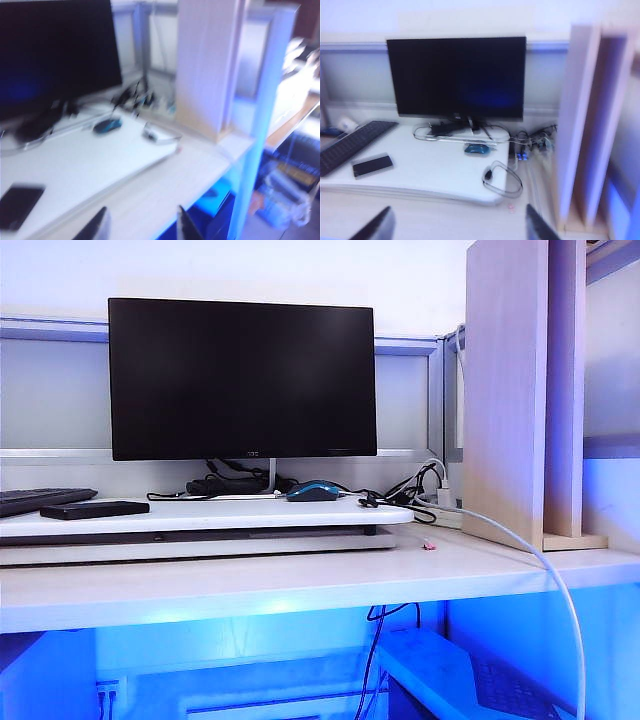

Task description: Unplug the data cable of the portable hard drive.

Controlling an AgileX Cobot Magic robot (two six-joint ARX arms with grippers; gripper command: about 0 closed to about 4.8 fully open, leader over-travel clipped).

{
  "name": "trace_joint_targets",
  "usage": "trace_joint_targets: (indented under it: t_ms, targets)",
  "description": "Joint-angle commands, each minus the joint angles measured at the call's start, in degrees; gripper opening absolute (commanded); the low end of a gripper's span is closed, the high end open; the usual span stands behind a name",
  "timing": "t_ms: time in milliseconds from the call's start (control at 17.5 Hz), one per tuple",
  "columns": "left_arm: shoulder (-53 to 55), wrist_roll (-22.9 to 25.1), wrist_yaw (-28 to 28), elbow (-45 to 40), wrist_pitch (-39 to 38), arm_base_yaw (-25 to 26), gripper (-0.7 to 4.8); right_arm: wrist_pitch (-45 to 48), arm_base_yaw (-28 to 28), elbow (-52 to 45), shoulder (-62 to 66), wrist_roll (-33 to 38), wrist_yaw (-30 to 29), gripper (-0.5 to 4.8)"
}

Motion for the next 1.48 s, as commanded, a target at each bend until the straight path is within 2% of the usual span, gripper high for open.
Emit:
trace_joint_targets:
  t_ms: [57, 228, 399, 456, 513, 741, 855, 912, 1026, 1311, 1425, 1482]
  targets:
    - [-3.0, 1.4, -2.3, -7.0, 3.1, -0.1, 1.82, 4.9, -0.1, -10.5, -5.9, 2.4, 2.1, 3.8]
    - [-9.8, -2.2, -3.4, -16.5, 10.8, 0.0, 1.81, 5.6, -0.1, -16.3, -8.6, 2.4, 2.0, 3.78]
    - [-18.8, -5.5, -3.8, -24.4, 12.7, 0.0, 1.78, 4.9, 0.0, -17.3, -9.1, 2.4, 2.0, 3.77]
    - [-25.8, -6.8, -4.9, -28.3, 12.0, 0.0, 1.76, 5.0, 0.0, -17.7, -10.0, 1.7, 2.0, 3.72]
    - [-25.9, -7.8, -4.6, -30.0, 9.4, 0.0, 1.51, 6.9, 0.0, -23.5, -14.8, 2.5, 1.5, 3.63]
    - [-26.3, -7.9, -8.4, -32.2, 10.1, 0.0, 1.51, 11.0, 0.0, -33.3, -17.6, 6.5, 0.0, 3.64]
    - [-26.3, -10.4, -13.7, -32.8, 10.1, 0.0, 1.51, 16.0, 0.0, -36.1, -17.8, 8.0, 0.6, 3.63]
    - [-26.3, -10.8, -17.7, -33.0, 10.1, 0.0, 1.5, 17.2, -0.1, -37.2, -17.8, 7.9, 2.8, 3.63]
    - [-26.3, -10.8, -21.7, -34.4, 11.3, 0.0, 1.45, 18.0, -0.1, -38.8, -17.8, 7.1, 4.9, 3.62]
    - [-26.3, -12.7, -22.4, -41.6, 13.4, 0.0, 1.41, 20.1, -0.1, -44.4, -17.8, 6.2, 5.8, 3.54]
    - [-26.3, -13.2, -22.3, -45.5, 16.3, 0.0, 1.41, 21.0, -0.1, -47.4, -17.8, 6.0, 6.8, 3.22]
    - [-26.3, -13.1, -22.3, -46.9, 17.2, 0.0, 1.41, 21.2, -0.1, -51.8, -17.9, 9.9, 8.5, 3.22]
